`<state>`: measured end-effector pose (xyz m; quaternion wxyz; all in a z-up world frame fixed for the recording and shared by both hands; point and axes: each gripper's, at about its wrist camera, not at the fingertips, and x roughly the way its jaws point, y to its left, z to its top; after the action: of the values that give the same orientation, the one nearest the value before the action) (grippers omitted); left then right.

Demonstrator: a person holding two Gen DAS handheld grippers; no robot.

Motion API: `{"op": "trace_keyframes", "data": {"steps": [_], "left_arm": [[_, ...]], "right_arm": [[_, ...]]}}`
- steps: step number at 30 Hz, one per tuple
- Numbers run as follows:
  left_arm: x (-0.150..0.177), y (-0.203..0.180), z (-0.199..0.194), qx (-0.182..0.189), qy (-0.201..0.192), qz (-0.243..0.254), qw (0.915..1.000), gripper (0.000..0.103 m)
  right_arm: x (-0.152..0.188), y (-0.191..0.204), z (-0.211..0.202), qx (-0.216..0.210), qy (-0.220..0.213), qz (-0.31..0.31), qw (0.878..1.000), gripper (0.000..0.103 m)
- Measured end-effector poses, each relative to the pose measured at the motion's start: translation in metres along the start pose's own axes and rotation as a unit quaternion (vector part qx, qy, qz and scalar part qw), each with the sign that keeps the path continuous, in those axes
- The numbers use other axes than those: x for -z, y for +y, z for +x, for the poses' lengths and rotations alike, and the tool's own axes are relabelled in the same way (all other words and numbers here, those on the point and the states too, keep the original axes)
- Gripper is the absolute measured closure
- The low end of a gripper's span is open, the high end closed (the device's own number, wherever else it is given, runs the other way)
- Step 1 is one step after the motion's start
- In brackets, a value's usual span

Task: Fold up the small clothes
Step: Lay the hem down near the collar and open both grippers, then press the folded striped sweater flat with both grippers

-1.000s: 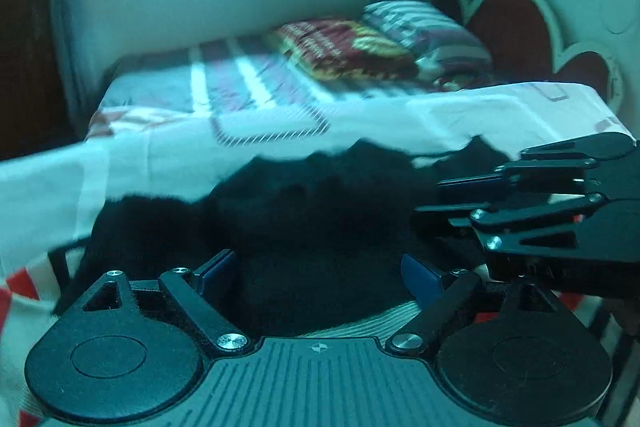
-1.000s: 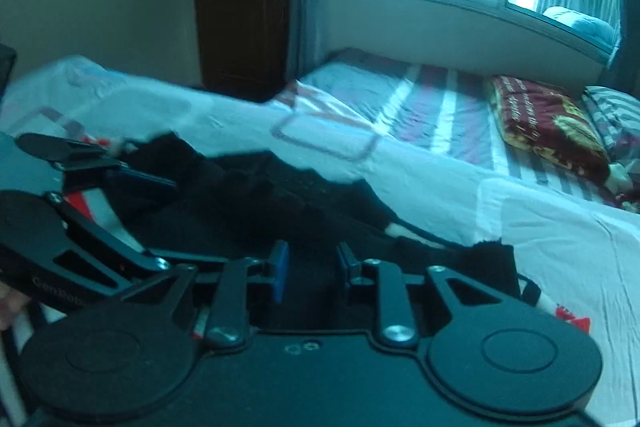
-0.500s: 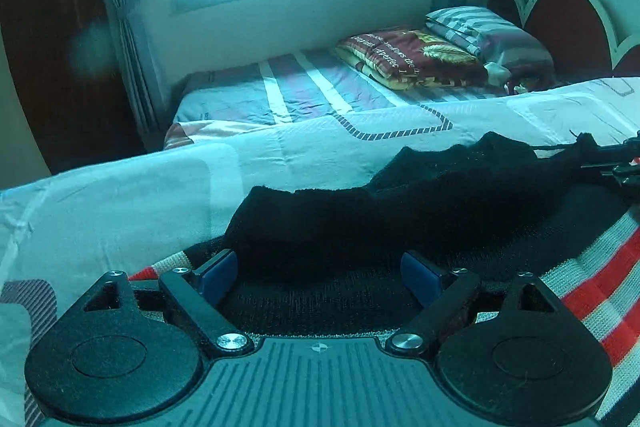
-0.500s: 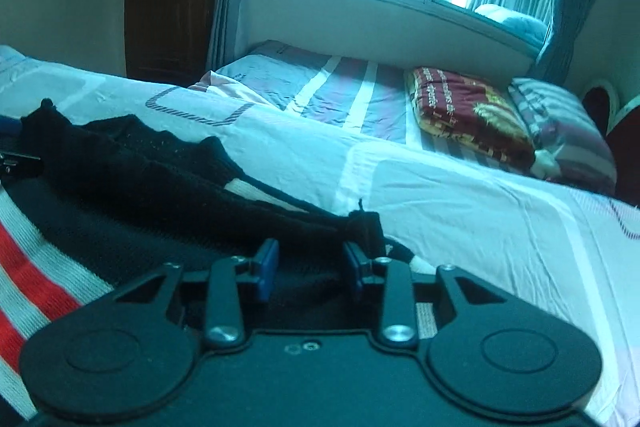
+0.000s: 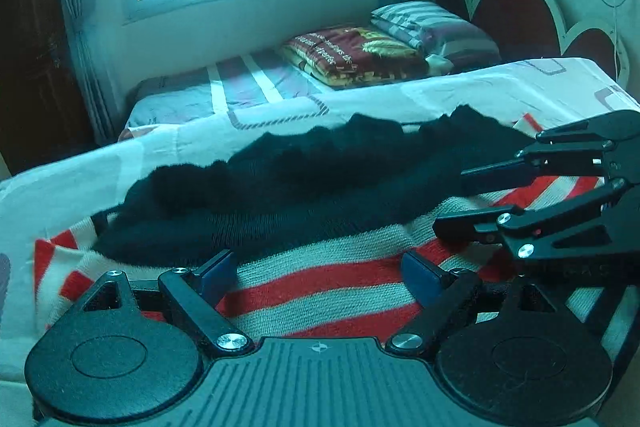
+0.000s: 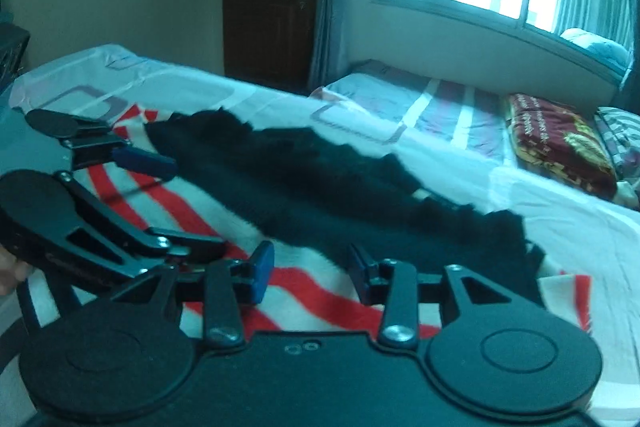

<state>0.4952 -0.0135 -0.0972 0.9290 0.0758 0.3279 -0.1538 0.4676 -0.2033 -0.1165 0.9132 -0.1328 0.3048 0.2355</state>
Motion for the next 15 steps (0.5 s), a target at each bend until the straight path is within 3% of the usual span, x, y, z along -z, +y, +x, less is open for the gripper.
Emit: {"op": "trace_keyframes", "data": {"steps": [5,8,11,15], "left_arm": [[0.013,0.03,-0.016,-0.017,0.001,-0.024,0.9996,0.01],[0.032,0.061,-0.034,-0.028,0.0,-0.034,0.999,0.009],[0.051,0.089,-0.051,-0.034,-0.006,-0.049,0.9982,0.009],[0.054,0.09,-0.051,-0.041,-0.005,-0.05,0.9979,0.009]], "right_arm": [[0.008,0.002,-0.005,0.034,0.001,-0.046,0.998,0.062],[0.02,-0.028,-0.021,0.035,0.01,-0.004,0.999,0.057],[0.04,-0.056,-0.041,0.075,0.017,0.01,0.997,0.057],[0.05,-0.075,-0.047,0.082,0.022,0.057,0.995,0.055]]}}
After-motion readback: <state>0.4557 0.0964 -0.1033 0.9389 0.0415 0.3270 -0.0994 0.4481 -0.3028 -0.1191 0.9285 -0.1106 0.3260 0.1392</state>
